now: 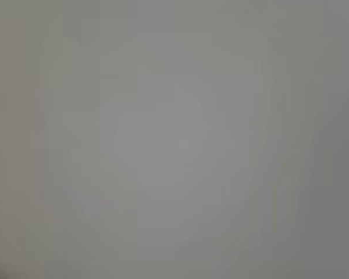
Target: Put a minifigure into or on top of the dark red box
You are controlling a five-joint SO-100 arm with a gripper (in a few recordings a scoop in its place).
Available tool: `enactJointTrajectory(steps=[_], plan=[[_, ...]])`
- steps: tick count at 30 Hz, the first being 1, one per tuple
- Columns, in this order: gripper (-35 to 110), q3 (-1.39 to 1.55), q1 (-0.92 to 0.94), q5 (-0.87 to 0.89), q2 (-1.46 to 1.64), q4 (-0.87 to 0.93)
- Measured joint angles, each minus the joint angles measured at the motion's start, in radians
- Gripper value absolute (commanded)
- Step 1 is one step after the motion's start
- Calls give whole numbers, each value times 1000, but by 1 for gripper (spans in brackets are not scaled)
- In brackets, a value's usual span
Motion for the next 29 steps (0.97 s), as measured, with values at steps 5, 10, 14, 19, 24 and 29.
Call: enactJointTrajectory(steps=[5,10,14,19,24,29], plan=[[0,5,-40,3,3,0],[0,5,-78,-5,3,0],[0,9,-80,-8,3,0],[0,9,-84,-8,3,0],[0,9,-86,-8,3,0],[0,9,-86,-8,3,0]])
